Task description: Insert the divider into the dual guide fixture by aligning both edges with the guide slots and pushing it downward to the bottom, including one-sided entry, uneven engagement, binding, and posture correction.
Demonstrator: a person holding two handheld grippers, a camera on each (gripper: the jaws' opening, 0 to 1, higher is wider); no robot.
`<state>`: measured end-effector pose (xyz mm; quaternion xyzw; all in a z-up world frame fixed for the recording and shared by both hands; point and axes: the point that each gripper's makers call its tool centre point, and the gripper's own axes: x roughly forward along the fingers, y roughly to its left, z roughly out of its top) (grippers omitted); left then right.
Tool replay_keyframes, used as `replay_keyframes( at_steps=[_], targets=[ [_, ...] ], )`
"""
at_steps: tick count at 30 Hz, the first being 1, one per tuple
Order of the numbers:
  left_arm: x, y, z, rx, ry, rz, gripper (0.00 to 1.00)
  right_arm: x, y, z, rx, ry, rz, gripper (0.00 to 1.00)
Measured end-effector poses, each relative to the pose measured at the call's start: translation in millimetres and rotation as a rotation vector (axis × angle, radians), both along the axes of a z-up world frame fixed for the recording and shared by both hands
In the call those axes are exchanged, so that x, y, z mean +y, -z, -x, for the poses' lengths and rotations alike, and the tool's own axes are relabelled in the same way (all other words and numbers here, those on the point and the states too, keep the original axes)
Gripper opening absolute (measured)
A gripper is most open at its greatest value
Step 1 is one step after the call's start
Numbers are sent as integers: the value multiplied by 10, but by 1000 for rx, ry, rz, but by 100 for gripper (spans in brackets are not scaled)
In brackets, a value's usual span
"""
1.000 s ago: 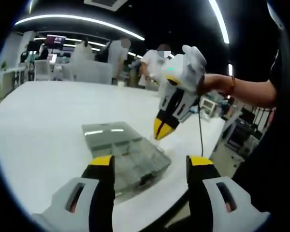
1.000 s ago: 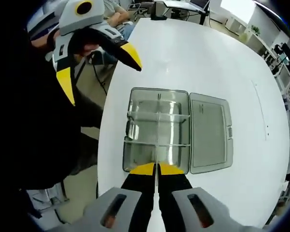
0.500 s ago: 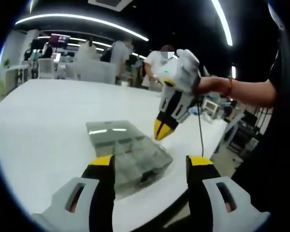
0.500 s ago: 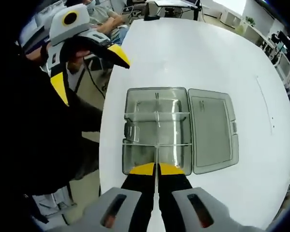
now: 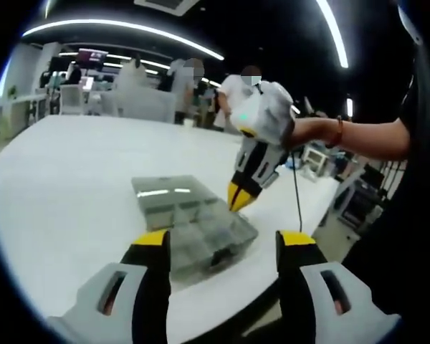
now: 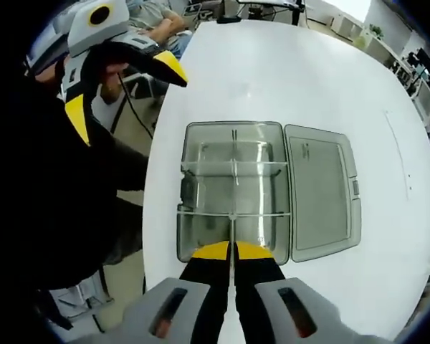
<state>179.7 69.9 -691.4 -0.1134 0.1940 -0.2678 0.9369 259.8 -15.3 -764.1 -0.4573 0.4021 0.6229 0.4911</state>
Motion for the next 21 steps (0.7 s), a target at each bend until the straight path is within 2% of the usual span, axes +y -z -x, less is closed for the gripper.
replay_keyframes(
  at_steps=[16,21],
  targets=[
    [-4,19,62,9,-7,-5,58,-2,183,41,-14,8,-16,0],
    [15,36,83,21,-11,-7,57,-1,189,26,-16,12,-31,0]
  ],
)
